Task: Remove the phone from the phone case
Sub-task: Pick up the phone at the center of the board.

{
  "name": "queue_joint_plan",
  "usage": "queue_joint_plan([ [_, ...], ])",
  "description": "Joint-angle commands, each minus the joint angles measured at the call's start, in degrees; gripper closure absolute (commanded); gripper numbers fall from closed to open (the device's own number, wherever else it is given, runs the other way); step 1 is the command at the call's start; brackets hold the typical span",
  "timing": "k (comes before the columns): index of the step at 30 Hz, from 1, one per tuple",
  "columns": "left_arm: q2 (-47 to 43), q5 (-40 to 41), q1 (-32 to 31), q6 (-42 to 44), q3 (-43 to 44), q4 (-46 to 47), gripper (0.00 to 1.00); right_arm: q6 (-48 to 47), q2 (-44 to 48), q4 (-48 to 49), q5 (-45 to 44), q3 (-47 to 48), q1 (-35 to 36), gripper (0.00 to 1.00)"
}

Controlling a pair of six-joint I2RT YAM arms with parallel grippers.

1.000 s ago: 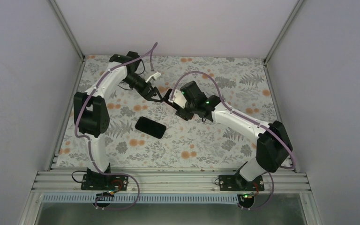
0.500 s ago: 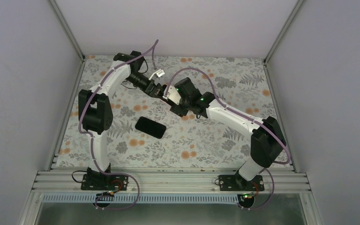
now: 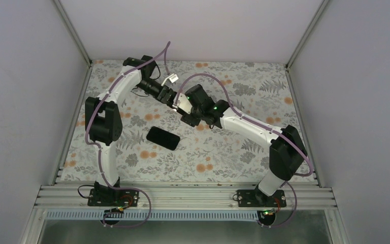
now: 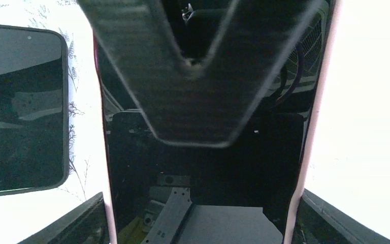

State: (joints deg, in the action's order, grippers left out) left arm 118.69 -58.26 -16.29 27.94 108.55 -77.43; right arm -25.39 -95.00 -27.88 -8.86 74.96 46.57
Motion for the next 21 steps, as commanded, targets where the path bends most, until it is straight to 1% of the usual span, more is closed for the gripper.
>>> queue_joint_plan([
  [1, -0.3, -2.8, -0.3, 1.1, 0.6, -0.4, 0.56, 0.8, 0.3, 4.0, -2.0, 2.3, 0.6, 0.53],
  [4, -0.6, -2.6, -0.3, 1.1, 0.8, -0.4, 0.7, 0.7, 0.3, 3.8, -2.1, 2.0, 0.6, 0.53],
  [5, -0.6, -2.6, -0.3, 1.1, 0.8, -0.4, 0.76, 0.8, 0.4, 3.8, -2.0, 1.8, 0.7, 0.52],
  [7, -0.5, -2.8, -0.4, 1.1, 1.1, -0.4, 0.83, 0.5, 0.7, 3.7, -1.7, 1.5, 0.7, 0.49],
  [8, -0.5, -2.9, -0.3, 1.2, 1.2, -0.4, 0.86, 0.5, 0.8, 3.5, -1.4, 1.4, 0.7, 0.44],
  [11, -0.8, -2.8, -0.4, 2.0, 1.5, -0.4, 0.97, 0.5, 0.6, 1.4, -0.3, 1.6, 0.7, 0.13],
  [12, -0.9, -2.7, -0.4, 2.2, 1.6, -0.4, 0.98, 0.5, 0.7, 0.1, 0.4, 1.9, 0.7, 0.02],
  [13, -1.3, -2.5, -0.4, 2.5, 1.7, -0.4, 0.98, 0.6, 1.0, -0.8, 1.2, 1.8, 0.7, 0.0],
  [18, -2.7, -1.1, -0.3, 4.2, 1.9, -0.4, 0.98, -0.5, 5.8, -3.9, 3.1, -0.7, 0.6, 0.0],
  [21, -5.1, -0.5, -0.1, 6.5, 0.5, -0.4, 0.98, -0.7, 9.7, -8.4, 3.6, -2.3, 0.1, 0.0],
])
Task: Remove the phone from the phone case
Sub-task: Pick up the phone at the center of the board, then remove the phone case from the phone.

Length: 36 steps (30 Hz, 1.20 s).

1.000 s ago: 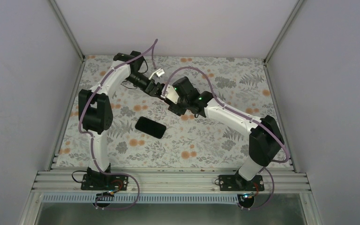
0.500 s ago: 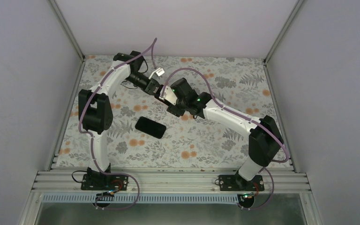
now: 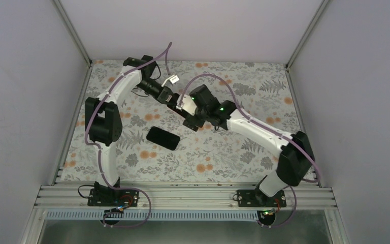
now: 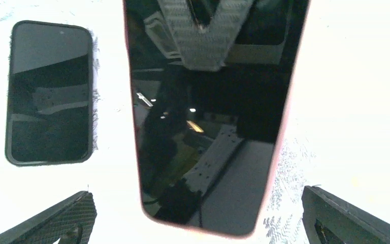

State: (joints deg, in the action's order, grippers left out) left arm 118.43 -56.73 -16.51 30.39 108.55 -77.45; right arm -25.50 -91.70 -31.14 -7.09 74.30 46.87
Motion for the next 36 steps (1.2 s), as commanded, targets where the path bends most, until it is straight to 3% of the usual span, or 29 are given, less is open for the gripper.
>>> queue_joint_plan([
  [1, -5.9, -1.7, 0.1, 5.1, -0.2, -0.3, 0.98, -0.7, 8.3, -6.2, 3.3, -2.5, -0.6, 0.0],
  [6, -11.4, 0.6, -0.1, 9.6, -3.5, -0.3, 0.98, -3.7, 15.4, -10.0, 11.3, -7.2, -3.9, 0.0],
  [17, -27.4, 7.1, -5.7, 18.4, -10.4, -0.4, 0.98, -8.8, 10.0, -19.3, 26.3, -2.7, -12.2, 0.0],
  [29, -27.2, 7.6, -6.6, 19.6, -13.9, -0.3, 0.98, -12.7, 3.9, -25.4, 35.3, 3.4, -13.3, 0.0],
  [36, -27.2, 7.2, -6.6, 20.9, -14.3, -0.3, 0.98, -12.8, 0.5, -24.9, 35.6, 5.3, -13.7, 0.01],
])
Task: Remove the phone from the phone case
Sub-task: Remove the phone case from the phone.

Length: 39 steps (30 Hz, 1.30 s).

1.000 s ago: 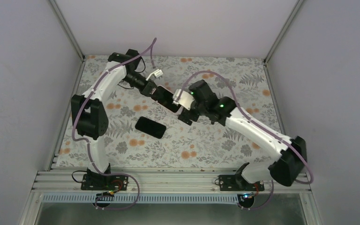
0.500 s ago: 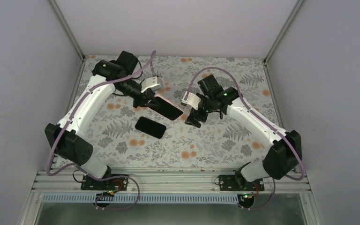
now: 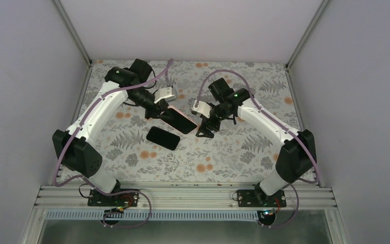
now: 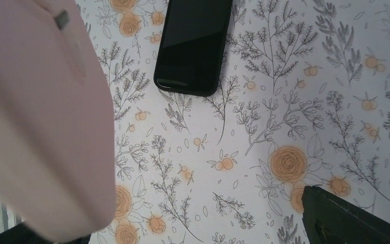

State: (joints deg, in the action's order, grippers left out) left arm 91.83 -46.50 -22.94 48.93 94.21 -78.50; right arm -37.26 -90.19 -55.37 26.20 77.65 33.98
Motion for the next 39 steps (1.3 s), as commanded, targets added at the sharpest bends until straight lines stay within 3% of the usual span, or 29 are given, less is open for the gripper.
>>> queue_joint_plan([
  [1, -0.6, -3.1, -0.1, 2.6, -0.2, 0.7, 0.98, -1.1, -1.4, -0.6, 2.9, 2.3, -1.2, 0.01],
  [10, -0.5, -3.5, -0.3, 3.6, -0.1, 0.7, 0.98, -5.4, -8.3, -5.4, 11.8, 6.9, -8.1, 0.01],
  [16, 0.5, -2.7, -0.2, 3.2, 0.7, 0.7, 0.98, -12.5, -9.2, -11.6, 16.1, 8.2, -8.9, 0.02],
  [39, 2.3, -3.5, -2.7, 2.5, 2.5, 0.7, 0.98, -14.7, -12.0, -15.0, 16.6, 10.3, -7.0, 0.05],
])
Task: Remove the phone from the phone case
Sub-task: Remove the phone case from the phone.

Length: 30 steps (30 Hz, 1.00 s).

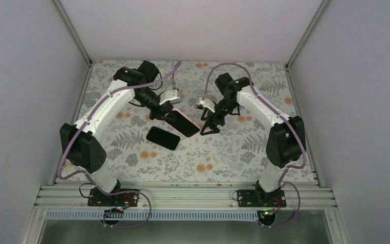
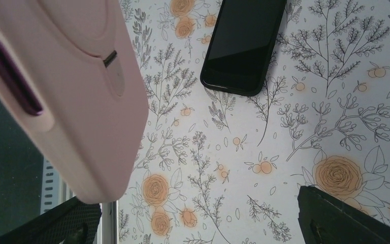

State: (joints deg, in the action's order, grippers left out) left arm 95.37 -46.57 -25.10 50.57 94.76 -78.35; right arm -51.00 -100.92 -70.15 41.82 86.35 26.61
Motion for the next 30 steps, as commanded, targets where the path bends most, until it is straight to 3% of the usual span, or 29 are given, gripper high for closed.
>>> queue_joint_plan([
  [1, -1.4, -3.4, -0.6, 0.9, 2.0, 0.5, 0.98, -0.8, -1.5, 0.0, 0.7, 1.5, 0.4, 0.05],
  [17, -2.5, -3.4, -2.1, 0.7, 0.8, 0.6, 0.98, 0.2, -3.7, 1.7, -0.7, 3.2, 0.4, 0.07],
  [30, -3.5, -4.7, -4.0, 0.5, -0.2, 0.6, 0.98, 2.6, -4.1, 7.2, -7.9, 3.6, 0.0, 0.07],
])
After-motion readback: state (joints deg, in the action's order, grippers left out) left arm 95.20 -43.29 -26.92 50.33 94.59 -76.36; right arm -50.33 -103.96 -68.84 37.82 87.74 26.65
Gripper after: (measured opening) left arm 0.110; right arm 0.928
